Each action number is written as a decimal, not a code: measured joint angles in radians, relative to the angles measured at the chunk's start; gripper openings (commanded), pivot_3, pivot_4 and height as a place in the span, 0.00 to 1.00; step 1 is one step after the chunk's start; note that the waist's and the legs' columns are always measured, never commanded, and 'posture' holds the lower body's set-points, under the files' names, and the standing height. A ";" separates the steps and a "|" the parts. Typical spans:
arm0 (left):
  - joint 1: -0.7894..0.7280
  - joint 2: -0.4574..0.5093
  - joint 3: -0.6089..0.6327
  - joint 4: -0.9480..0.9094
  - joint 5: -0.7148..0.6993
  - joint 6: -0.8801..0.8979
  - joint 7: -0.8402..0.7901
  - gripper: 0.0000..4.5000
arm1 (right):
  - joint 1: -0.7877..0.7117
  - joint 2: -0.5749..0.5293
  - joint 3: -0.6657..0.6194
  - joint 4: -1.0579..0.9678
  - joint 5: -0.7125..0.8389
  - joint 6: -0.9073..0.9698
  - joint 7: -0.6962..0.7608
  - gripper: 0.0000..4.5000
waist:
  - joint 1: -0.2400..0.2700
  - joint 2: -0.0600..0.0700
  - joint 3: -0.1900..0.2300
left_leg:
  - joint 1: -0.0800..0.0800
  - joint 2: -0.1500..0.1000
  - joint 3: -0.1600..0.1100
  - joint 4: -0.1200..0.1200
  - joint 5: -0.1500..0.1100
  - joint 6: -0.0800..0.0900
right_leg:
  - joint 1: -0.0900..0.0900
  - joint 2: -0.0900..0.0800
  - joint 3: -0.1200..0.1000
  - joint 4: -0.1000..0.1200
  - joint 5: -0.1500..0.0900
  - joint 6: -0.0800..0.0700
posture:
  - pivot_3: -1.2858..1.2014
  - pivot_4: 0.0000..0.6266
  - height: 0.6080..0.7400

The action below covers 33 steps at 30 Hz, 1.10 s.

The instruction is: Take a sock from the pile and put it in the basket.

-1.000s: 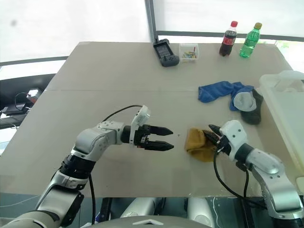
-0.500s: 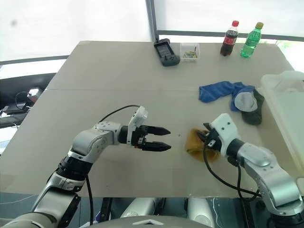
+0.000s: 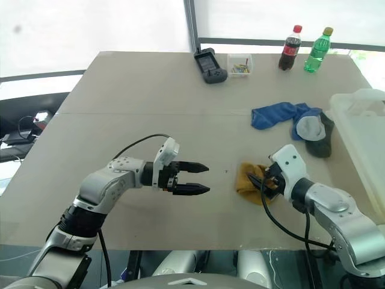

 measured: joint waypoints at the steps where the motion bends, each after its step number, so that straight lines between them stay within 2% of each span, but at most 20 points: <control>1: 0.000 0.001 0.000 0.000 0.000 -0.001 0.000 0.92 | 0.002 0.000 0.000 0.006 0.002 0.010 -0.001 0.99 | 0.001 0.000 0.000 | 0.000 0.000 0.000 0.000 0.000 0.000 | 0.000 0.000 0.000 0.000 0.000 0.000 | 0.52 0.24 1.00; 9: 0.023 0.008 0.009 -0.012 0.000 -0.007 0.020 0.92 | 0.064 -0.028 0.012 0.033 0.007 0.024 0.011 0.99 | 0.000 0.000 0.000 | 0.001 0.000 0.000 0.000 0.000 0.000 | 0.001 0.000 0.000 0.000 0.000 0.000 | 0.52 0.24 1.00; 12: 0.037 0.010 0.021 -0.016 0.000 -0.014 0.025 0.92 | 0.083 -0.041 0.027 0.033 -0.004 -0.011 0.022 0.82 | 0.003 0.000 -0.001 | 0.001 0.000 0.000 0.000 0.000 0.000 | 0.001 0.000 -0.001 0.000 0.000 0.000 | 0.52 0.24 1.00; 15: 0.046 0.010 0.042 -0.022 0.002 -0.055 0.029 0.92 | 0.110 -0.055 0.070 0.031 -0.031 -0.073 0.030 0.49 | 0.003 -0.002 -0.002 | 0.001 0.000 -0.001 0.001 0.000 0.000 | 0.002 -0.001 -0.001 -0.001 0.000 0.000 | 0.52 0.24 1.00; 20: 0.073 0.010 0.047 -0.025 0.020 -0.152 0.027 0.92 | 0.130 -0.062 0.100 0.032 -0.057 -0.127 0.043 0.06 | 0.004 -0.006 -0.007 | 0.002 0.000 -0.001 0.001 0.000 0.000 | 0.003 -0.001 -0.002 0.000 0.000 0.000 | 0.52 0.24 1.00; 21: 0.077 0.010 0.049 -0.025 0.021 -0.172 0.020 0.92 | 0.132 -0.065 0.097 0.034 -0.058 -0.132 0.046 0.02 | 0.004 -0.007 -0.007 | 0.002 0.000 -0.001 0.001 0.000 0.000 | 0.003 -0.001 -0.002 0.000 0.000 0.000 | 0.52 0.24 1.00; 25: 0.077 0.009 0.050 -0.025 0.021 -0.220 0.002 0.92 | 0.133 -0.054 0.071 0.051 -0.035 -0.133 0.062 0.02 | 0.005 -0.007 -0.007 | 0.002 0.000 -0.001 0.002 0.000 0.000 | 0.003 -0.001 -0.002 0.000 0.000 0.000 | 0.52 0.24 1.00; 29: 0.057 -0.053 0.094 -0.022 -0.004 -0.280 0.001 0.92 | 0.100 0.052 -0.120 0.117 0.143 -0.074 0.066 0.02 | 0.004 -0.005 -0.006 | 0.001 0.000 0.000 0.002 0.000 0.000 | 0.002 -0.001 -0.002 0.000 0.000 0.000 | 0.52 0.24 1.00; 33: 0.002 -0.112 0.110 -0.018 -0.008 -0.313 0.038 0.92 | -0.006 0.074 -0.296 0.132 0.254 -0.058 0.019 0.02 | 0.000 -0.005 -0.006 | 0.001 0.000 0.000 0.001 0.000 0.000 | 0.002 -0.001 -0.002 0.001 0.000 0.000 | 0.52 0.24 1.00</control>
